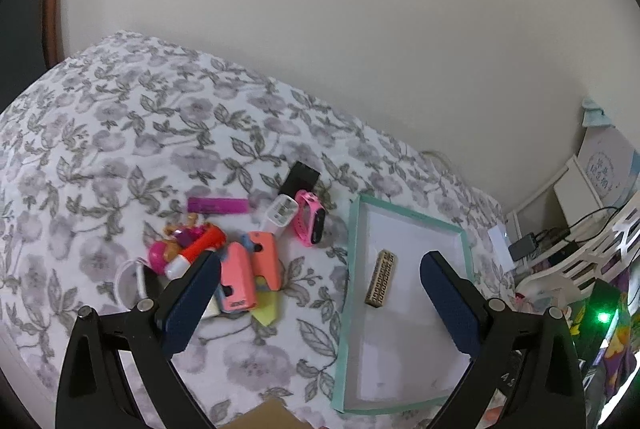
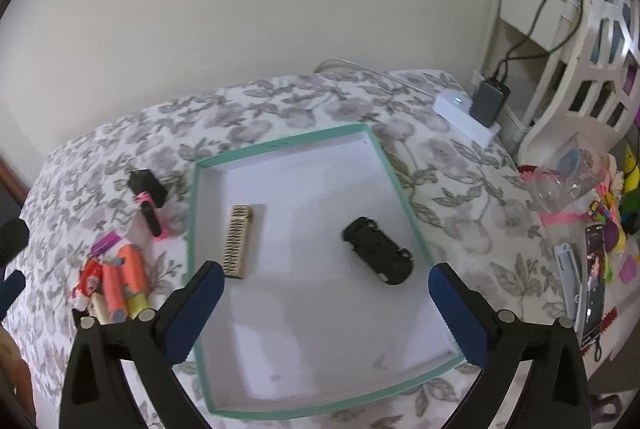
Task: Organize rigid objects
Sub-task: 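Move both tools back toward the pile of objects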
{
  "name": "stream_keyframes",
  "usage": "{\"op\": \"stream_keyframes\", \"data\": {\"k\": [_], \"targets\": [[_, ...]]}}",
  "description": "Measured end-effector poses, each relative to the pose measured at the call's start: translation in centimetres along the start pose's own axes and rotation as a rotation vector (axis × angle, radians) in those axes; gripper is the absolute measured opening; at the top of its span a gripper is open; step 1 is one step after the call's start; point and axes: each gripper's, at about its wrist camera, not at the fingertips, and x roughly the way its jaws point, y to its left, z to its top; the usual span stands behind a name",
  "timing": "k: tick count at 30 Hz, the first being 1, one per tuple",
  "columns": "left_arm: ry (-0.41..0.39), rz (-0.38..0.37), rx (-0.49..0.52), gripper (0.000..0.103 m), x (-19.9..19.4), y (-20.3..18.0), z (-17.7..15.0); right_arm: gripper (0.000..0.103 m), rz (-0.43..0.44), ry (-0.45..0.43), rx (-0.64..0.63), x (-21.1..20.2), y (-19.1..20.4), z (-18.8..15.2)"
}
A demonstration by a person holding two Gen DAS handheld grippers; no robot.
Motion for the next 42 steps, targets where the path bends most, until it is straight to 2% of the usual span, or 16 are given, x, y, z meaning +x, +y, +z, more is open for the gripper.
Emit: {"op": "stream_keyframes", "data": {"k": [11, 16, 18, 23, 25, 30, 36, 39, 42], "targets": [[-0.073, 0.027, -0.11, 0.1, -2.8, 5.2, 1.2, 0.103, 0.151, -0.023, -0.068, -0.4, 5.7, -1.1], [-0.109, 0.139, -0.137, 0.1, -3.8, 7.8, 1.7, 0.103, 0.241, -0.027, -0.11, -0.7, 9.3, -1.6], [-0.123, 0.182, -0.179, 0.1, -4.0, 9.4, 1.7, 0.103, 0.267, -0.034, -0.138, -0.9, 10.9, -1.7], [-0.133, 0.231, -0.268, 0.103, -3.9, 13.2, 1.7, 0.103, 0.315, -0.046, -0.211, -1.2, 14.0, -2.2], [-0.114, 0.251, -0.283, 0.103, -3.5, 14.2, 1.7, 0.103, 0.329, -0.028, -0.224, -0.6, 15.0, -2.4], [0.003, 0.311, -0.306, 0.103, -1.2, 16.7, 1.2, 0.103, 0.363, 0.033, -0.22, 1.3, 16.6, -2.7], [0.138, 0.369, -0.322, 0.103, 2.2, 18.2, -0.1, 0.096, 0.367, 0.1, -0.227, 3.8, 18.2, -3.4], [0.201, 0.372, -0.338, 0.103, 3.7, 18.9, -0.8, 0.087, 0.359, 0.131, -0.237, 5.0, 18.9, -3.8], [0.267, 0.416, -0.358, 0.103, 5.2, 19.7, -1.8, 0.083, 0.361, 0.161, -0.255, 6.0, 19.5, -4.3]]}}
